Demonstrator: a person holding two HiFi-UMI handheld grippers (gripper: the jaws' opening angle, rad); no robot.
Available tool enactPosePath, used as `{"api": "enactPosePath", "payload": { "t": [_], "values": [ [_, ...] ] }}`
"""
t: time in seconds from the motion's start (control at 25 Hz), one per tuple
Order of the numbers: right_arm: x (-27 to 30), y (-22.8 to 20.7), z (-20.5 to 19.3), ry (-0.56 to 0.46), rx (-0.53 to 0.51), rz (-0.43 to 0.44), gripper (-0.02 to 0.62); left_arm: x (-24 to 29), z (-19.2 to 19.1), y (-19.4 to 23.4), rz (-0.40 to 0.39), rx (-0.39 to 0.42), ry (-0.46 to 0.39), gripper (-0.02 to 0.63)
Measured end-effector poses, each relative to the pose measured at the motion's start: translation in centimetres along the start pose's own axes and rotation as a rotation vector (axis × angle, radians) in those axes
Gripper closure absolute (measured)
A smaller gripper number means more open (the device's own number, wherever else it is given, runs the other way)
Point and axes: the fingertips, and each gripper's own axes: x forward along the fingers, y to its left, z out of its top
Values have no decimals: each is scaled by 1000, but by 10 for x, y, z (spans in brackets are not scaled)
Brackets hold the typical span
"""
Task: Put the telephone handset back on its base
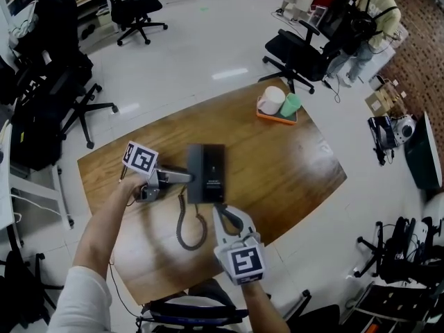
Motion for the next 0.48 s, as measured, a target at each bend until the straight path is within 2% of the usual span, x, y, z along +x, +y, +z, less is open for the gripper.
{"api": "enactPosePath", "payload": {
  "t": [0.32,0.48],
  "values": [
    [2,12,3,-5,4,8,594,-8,4,-10,4,40,-35,348],
    [-4,15,7,-22,4,-3,594,-15,-1,-18,4,58,-53,405]
  ]
}}
